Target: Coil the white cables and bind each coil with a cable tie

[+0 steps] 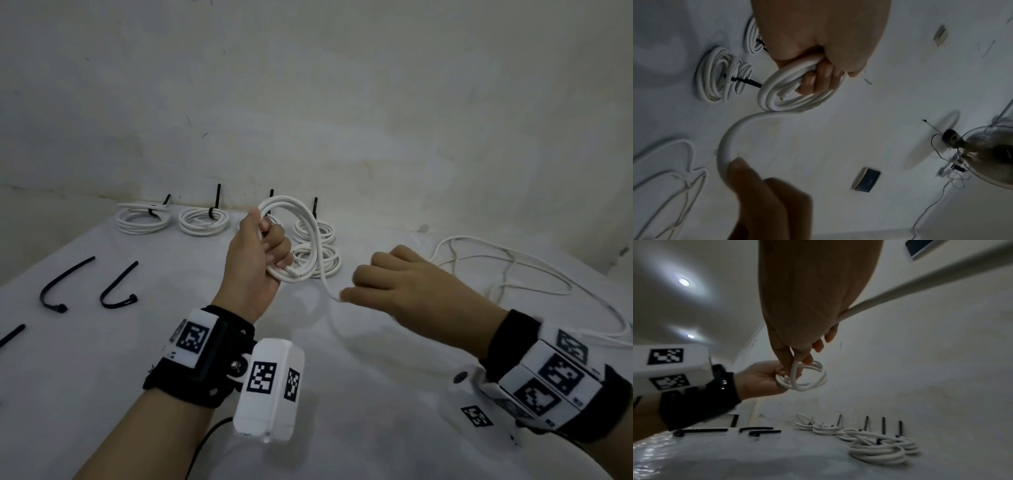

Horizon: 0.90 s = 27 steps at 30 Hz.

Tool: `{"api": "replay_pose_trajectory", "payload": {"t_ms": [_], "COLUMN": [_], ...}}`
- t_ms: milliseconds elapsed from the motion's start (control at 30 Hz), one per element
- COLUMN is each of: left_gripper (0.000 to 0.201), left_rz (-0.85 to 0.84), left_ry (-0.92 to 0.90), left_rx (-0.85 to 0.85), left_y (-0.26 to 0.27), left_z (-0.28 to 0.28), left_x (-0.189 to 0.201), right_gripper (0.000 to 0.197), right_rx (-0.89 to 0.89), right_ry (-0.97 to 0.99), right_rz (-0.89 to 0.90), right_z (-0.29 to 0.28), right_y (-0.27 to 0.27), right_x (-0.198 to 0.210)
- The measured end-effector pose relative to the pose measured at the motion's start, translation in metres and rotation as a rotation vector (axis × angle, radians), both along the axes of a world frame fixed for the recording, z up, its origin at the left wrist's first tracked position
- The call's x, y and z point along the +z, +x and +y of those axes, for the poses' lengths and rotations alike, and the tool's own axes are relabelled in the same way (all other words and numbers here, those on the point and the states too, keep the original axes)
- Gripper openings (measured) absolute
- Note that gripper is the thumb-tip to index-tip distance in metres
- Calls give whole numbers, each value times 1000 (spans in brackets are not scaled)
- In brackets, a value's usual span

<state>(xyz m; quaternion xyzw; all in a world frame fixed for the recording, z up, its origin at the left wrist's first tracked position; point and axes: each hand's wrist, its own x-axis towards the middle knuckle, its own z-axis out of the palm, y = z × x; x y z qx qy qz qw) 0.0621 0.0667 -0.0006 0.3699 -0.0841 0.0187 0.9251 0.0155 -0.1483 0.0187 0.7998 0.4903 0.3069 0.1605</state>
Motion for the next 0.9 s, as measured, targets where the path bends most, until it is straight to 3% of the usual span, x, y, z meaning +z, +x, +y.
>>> {"api": "replay_pose_trajectory", "payload": {"t_ms": [200,333,433,500,633,767,900], "left_gripper": [38,43,46,39,44,51,40], "left_rz": [-30,-71,-106,-102,-47,10,21], "left_ry": [156,326,439,429,353,266,125], "left_rx": [-78,-115,-110,-129,-216,-357,-442], "left_y": [-14,-22,-27,-30,-33,-32,-31], "left_z": [-19,-26,-30,-31,-34,-35,-32], "left_x": [1,-3,-6,-4,-1,-2,-1], "right_gripper": [30,2,16,17,9,12,25], "right_rx": [154,170,96,77,56,14,17], "right_ry": [91,310,462,514,597,634,712], "right_rz": [43,196,288,352,423,374,228], "right_z": [39,53,54,52,46,38,27], "right_y": [-3,-6,-5,-3,5,14,26], "right_x": [10,13,22,27,35,38,31]}}
